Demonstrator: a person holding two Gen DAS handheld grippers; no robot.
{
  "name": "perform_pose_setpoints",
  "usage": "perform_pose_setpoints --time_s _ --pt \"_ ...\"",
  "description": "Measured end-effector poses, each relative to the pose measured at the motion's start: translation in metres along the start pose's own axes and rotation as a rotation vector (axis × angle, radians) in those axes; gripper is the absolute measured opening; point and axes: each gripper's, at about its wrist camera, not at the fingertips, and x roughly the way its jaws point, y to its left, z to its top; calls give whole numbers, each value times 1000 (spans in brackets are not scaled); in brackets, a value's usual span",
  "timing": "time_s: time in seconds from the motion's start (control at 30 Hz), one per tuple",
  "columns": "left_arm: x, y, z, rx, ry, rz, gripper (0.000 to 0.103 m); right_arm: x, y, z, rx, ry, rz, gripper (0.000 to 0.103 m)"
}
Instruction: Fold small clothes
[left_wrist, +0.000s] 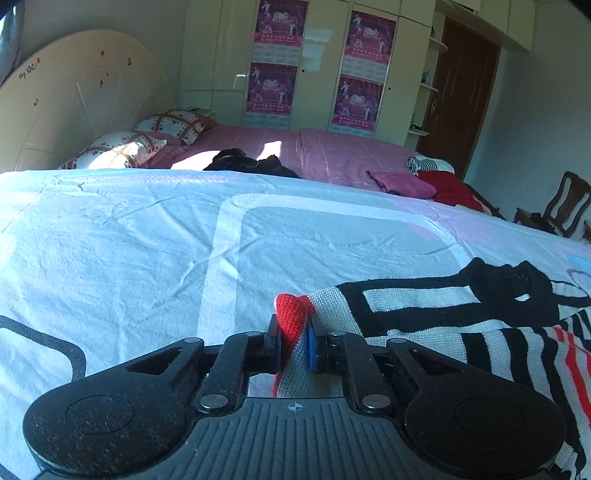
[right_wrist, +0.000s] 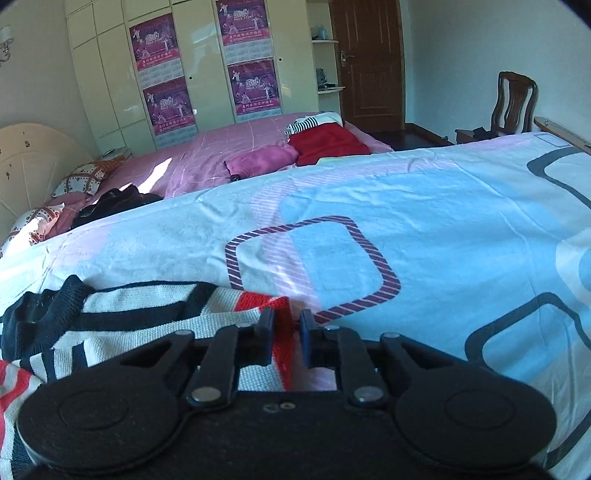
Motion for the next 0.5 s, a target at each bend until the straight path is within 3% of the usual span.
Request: perform_pose_setpoints --time_s 0.07,0.13,0.2,0.3,0.4,0.5 --pt "-7 -3 2 20 -14 25 17 -6 3 2 -18 -13 -10 18" --pt "-17 -2 2 22 -41 42 40 -16 4 5 -24 -51 2 23" --pt "-17 -4 0 34 -41 63 52 -19 6 7 -50 -79 26 23" --pt "-8 3 -2 -2 4 72 58 4 7 5 -76 31 3 22" --pt "-27 6 -2 -37 -33 83 59 -18 9 7 -69 -9 9 25" --pt "-66 -8 -11 -11 -83 40 59 -56 25 -5 -91 -54 110 25"
